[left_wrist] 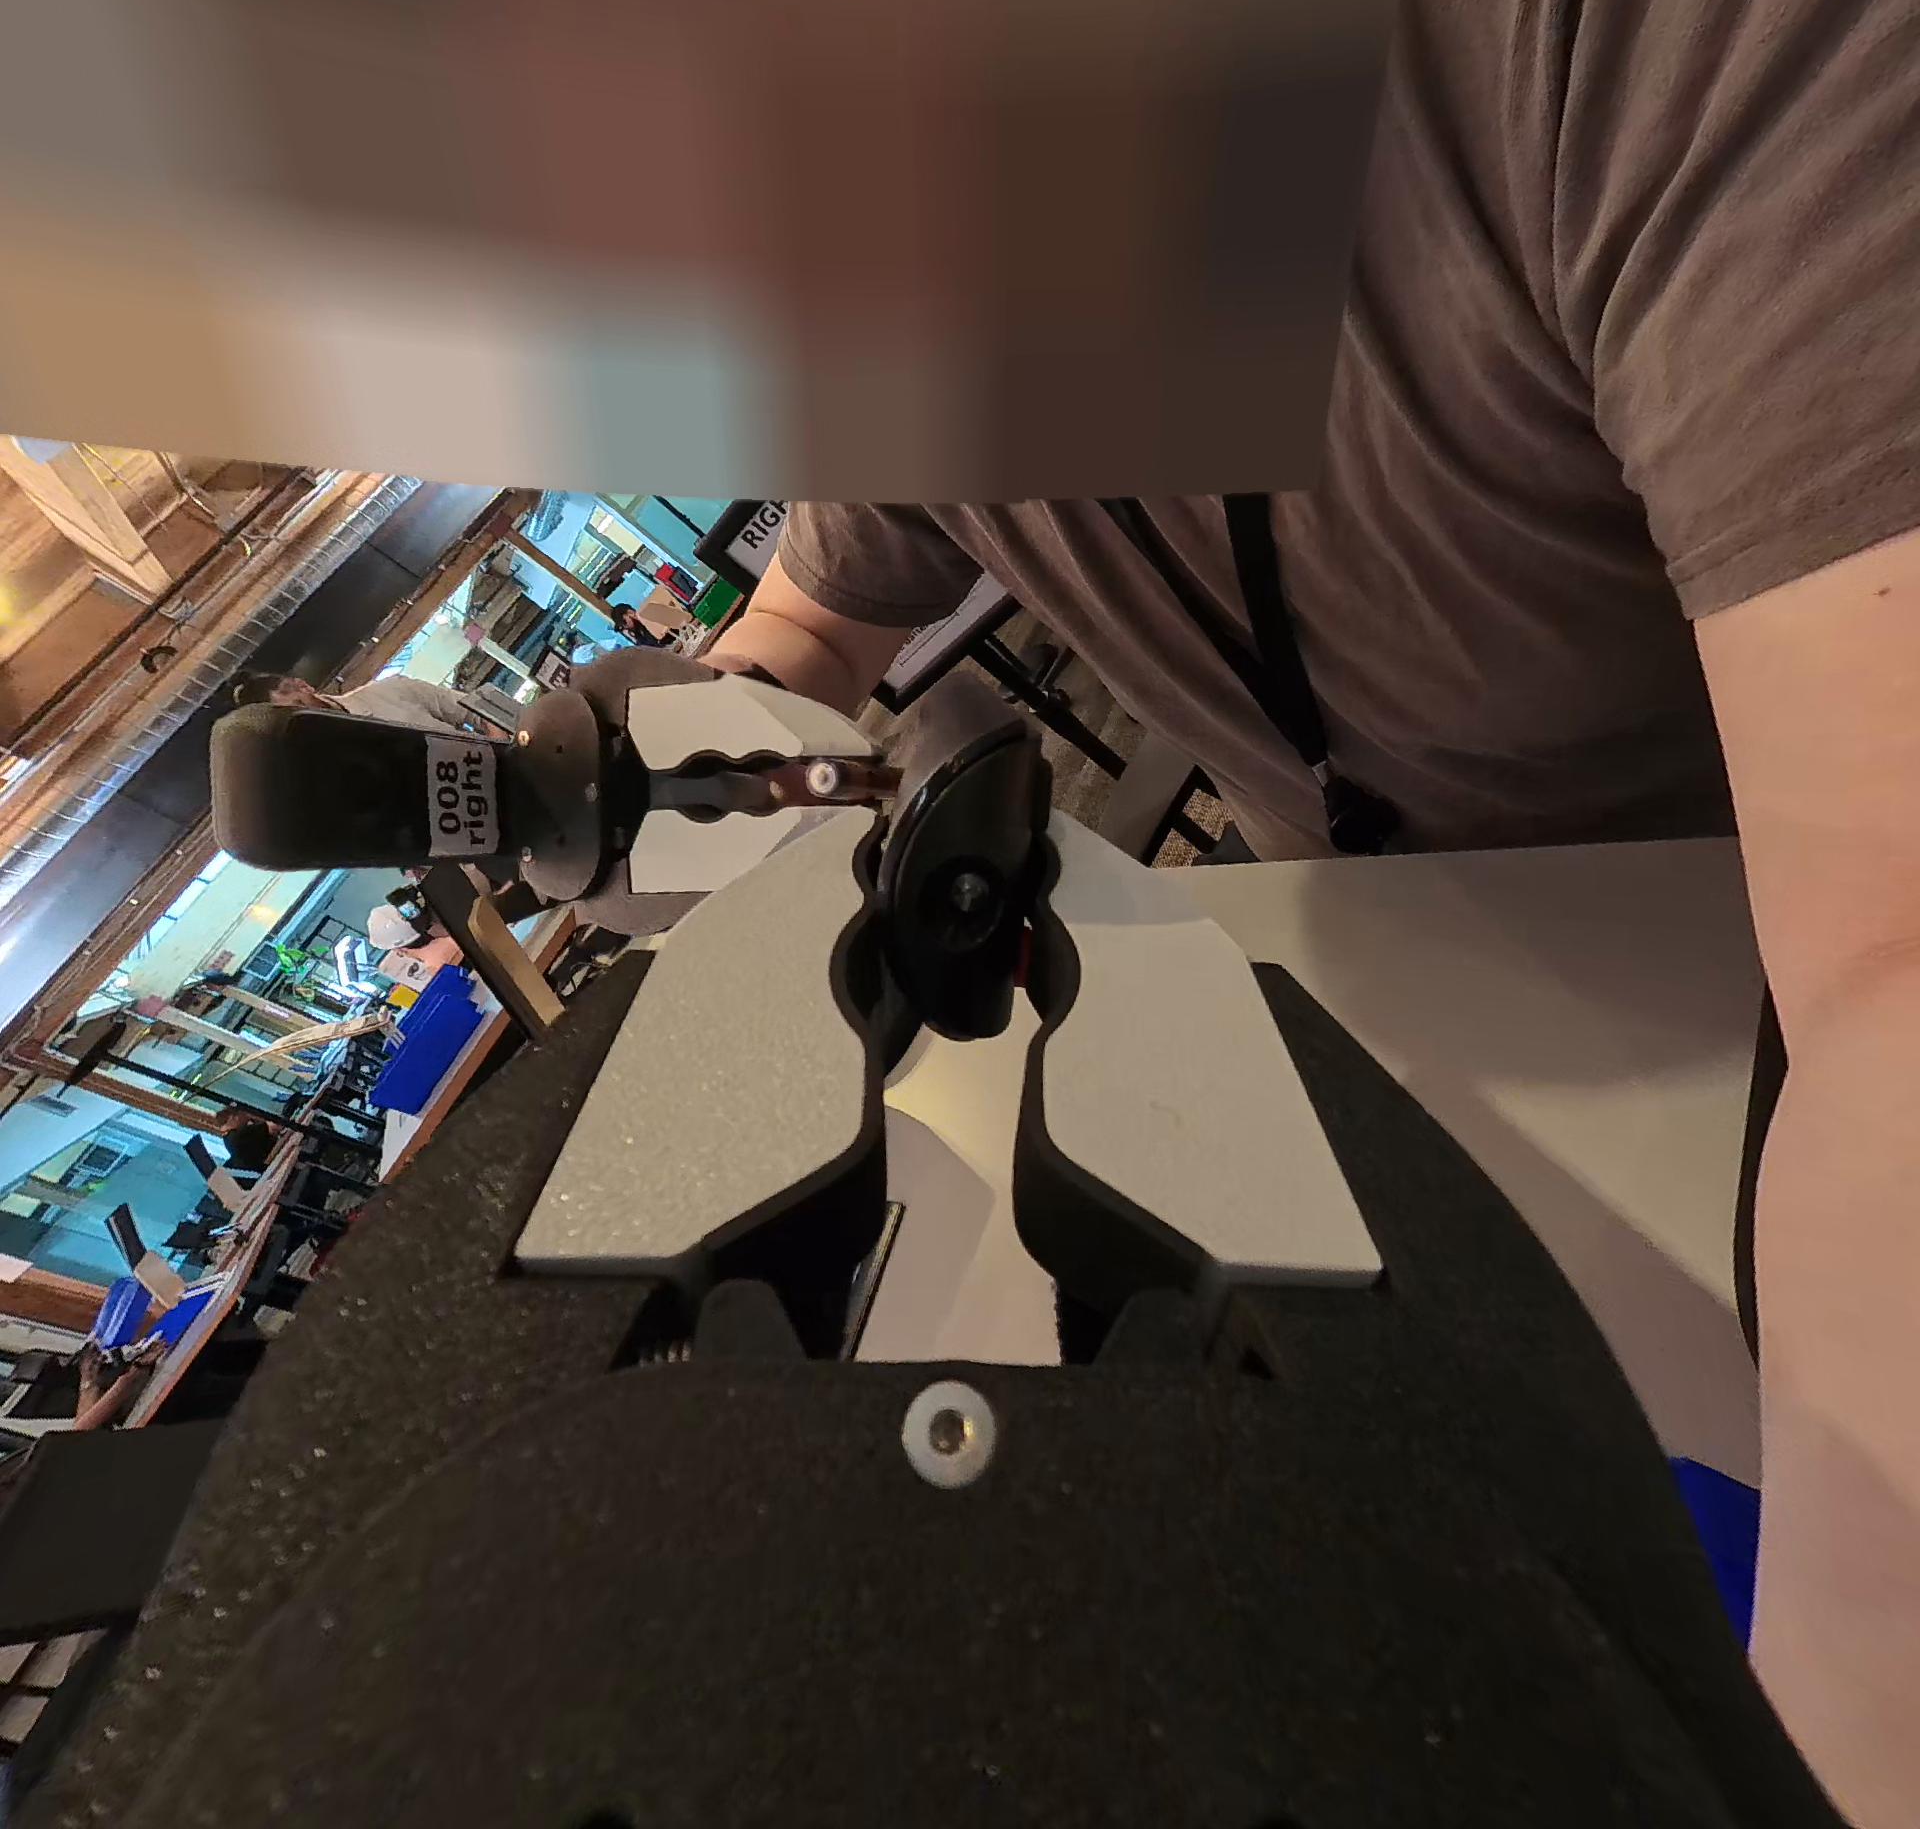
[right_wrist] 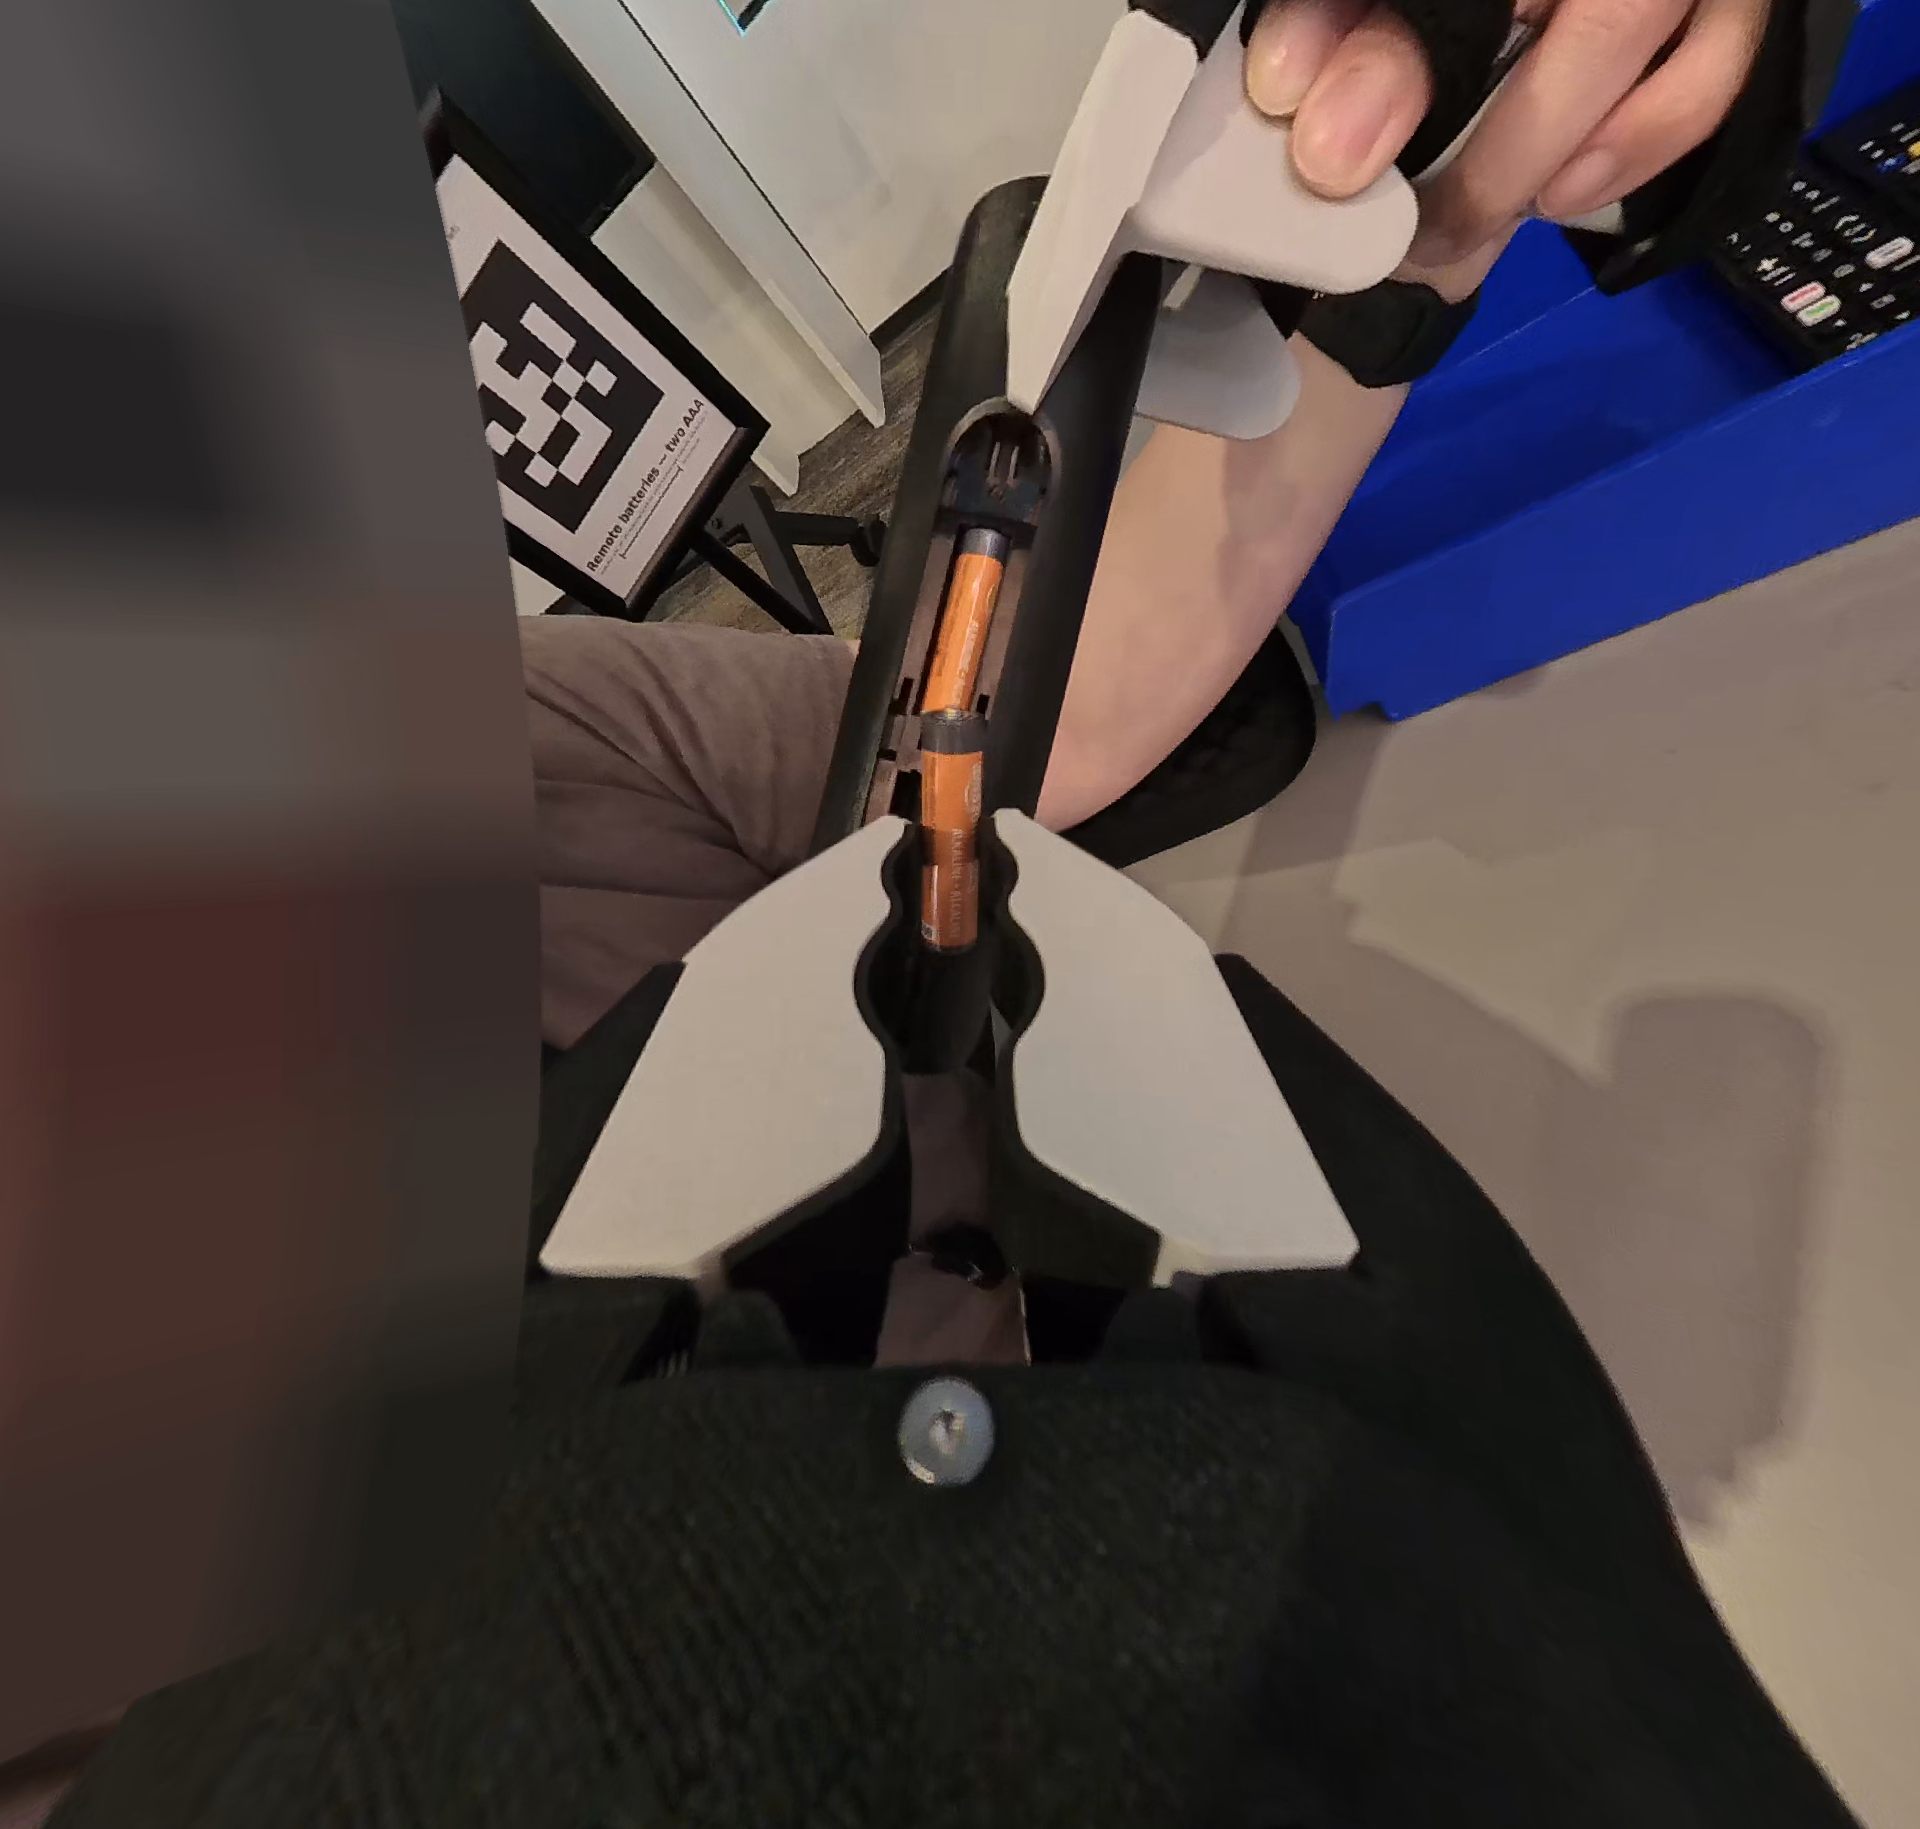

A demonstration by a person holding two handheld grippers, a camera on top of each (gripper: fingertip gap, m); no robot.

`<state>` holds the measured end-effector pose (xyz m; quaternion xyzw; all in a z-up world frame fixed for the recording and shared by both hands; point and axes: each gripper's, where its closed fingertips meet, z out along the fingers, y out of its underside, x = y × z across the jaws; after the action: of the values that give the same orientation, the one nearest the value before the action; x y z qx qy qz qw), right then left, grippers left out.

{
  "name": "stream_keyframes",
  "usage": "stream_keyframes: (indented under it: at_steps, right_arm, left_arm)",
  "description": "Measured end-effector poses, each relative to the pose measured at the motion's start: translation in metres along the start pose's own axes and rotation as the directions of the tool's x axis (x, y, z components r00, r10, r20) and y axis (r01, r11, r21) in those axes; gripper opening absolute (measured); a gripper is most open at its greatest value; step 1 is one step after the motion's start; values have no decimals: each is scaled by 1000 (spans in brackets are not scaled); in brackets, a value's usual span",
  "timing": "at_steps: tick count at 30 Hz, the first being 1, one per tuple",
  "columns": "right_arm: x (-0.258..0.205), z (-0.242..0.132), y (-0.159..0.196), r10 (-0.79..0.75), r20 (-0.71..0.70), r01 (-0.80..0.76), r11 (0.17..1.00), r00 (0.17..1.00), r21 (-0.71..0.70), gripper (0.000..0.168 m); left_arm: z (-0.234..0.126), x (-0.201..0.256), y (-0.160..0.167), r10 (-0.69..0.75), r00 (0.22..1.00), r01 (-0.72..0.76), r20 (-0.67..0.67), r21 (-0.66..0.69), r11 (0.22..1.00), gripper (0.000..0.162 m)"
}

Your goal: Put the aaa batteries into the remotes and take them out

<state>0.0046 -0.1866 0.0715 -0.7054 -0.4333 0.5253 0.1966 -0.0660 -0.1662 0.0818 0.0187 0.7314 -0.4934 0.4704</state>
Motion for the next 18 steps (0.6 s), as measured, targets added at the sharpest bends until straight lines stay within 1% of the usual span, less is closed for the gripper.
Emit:
stream_keyframes:
  at_steps: [3, 8, 13, 18]
  right_arm:
    - [-6, 0, -5, 16, 17, -16, 1000, 1000, 23, 12]
    - [-2, 2, -2, 10, -23, -10, 1000, 1000, 3, 12]
    - [-1, 1, -4, 27, -23, -26, 999, 999, 18, 12]
    - [-1, 2, 0, 9, -35, -10, 1000, 999, -18, 12]
  left_arm:
    - [-1, 0, 1, 2, 1000, -2, 6, -9, 1000, 24]
    - [-2, -1, 3, 1, 1000, 0, 16, -19, 1000, 24]
    - [-2, -3, 5, 0, 1000, 1, 30, -36, 999, 24]
    - [-3, -3, 4, 12, 999, -10, 33, -40, 999, 24]
